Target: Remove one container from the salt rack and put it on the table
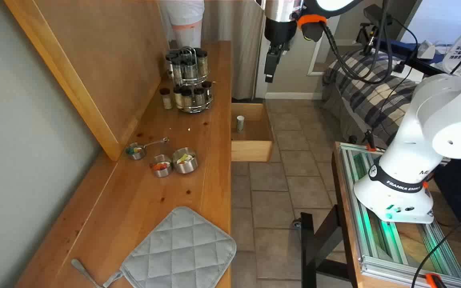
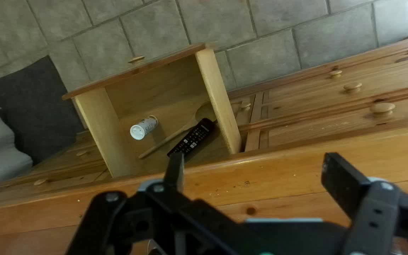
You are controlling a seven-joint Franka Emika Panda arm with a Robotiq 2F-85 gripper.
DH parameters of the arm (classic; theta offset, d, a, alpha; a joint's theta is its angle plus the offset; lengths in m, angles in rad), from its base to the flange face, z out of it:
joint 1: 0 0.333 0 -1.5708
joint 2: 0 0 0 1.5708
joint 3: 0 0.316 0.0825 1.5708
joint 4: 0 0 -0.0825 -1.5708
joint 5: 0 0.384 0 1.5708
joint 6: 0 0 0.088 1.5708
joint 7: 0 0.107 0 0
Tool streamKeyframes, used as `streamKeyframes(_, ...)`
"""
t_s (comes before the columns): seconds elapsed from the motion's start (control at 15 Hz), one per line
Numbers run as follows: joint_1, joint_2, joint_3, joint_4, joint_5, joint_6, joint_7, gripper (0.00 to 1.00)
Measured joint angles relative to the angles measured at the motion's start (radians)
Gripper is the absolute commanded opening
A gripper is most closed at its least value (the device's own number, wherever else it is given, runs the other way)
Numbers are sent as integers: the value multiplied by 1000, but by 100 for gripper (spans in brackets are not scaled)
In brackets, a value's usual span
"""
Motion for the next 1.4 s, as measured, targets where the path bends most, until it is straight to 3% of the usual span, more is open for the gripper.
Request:
streamKeyframes(0.87, 3, 2, -7, 2, 0, 1, 0, 100)
streamKeyframes(1.07, 7, 36, -74, 41, 24, 52, -56, 100)
streamKeyframes(1.4, 12, 184, -224, 232, 165, 89, -300, 100)
